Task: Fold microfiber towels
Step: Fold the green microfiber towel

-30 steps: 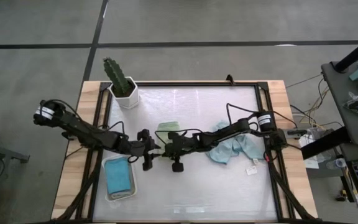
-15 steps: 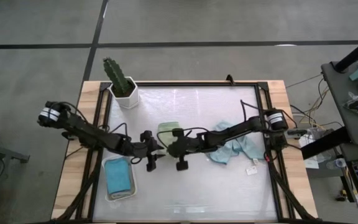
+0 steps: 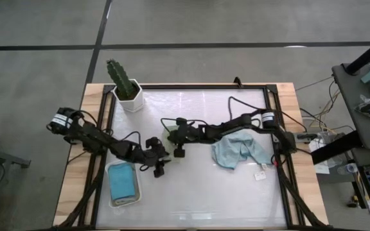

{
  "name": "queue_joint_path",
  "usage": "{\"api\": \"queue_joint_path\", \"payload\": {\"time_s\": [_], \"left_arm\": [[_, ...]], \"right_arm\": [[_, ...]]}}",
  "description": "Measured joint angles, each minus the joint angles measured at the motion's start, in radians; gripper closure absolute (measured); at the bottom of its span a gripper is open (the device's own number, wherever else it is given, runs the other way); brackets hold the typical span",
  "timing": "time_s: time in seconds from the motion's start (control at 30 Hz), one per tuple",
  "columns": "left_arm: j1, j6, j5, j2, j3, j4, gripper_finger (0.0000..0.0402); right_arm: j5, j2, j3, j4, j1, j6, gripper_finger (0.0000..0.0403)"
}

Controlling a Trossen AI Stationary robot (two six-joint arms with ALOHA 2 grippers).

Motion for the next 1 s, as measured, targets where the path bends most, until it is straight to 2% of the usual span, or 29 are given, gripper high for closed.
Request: {"api": "queue_joint_path", "payload": {"time_s": [0.23, 0.47, 0.8, 1.0], "left_arm": [[0.001, -0.101, -0.009, -0.007, 0.002, -0.113, 0.0253], [0.002, -0.146, 0.022, -0.007, 0.002, -0.128, 0.0253], [-0.001, -0.117, 0.089, -0.061, 0.011, -0.139, 0.0253], [-0.002, -0.114, 0.092, -0.116, 0.01, -0.17, 0.0253]], "right_arm": [[-0.018, 0.038, 0.003, -0.007, -0.042, 0.058, 0.0394], [-0.017, 0.04, 0.002, -0.011, -0.042, 0.03, 0.0394], [-0.006, 0.01, -0.002, -0.037, -0.041, 0.03, 0.0394], [0.001, -0.049, -0.002, -0.066, -0.023, 0.029, 0.0394]]}}
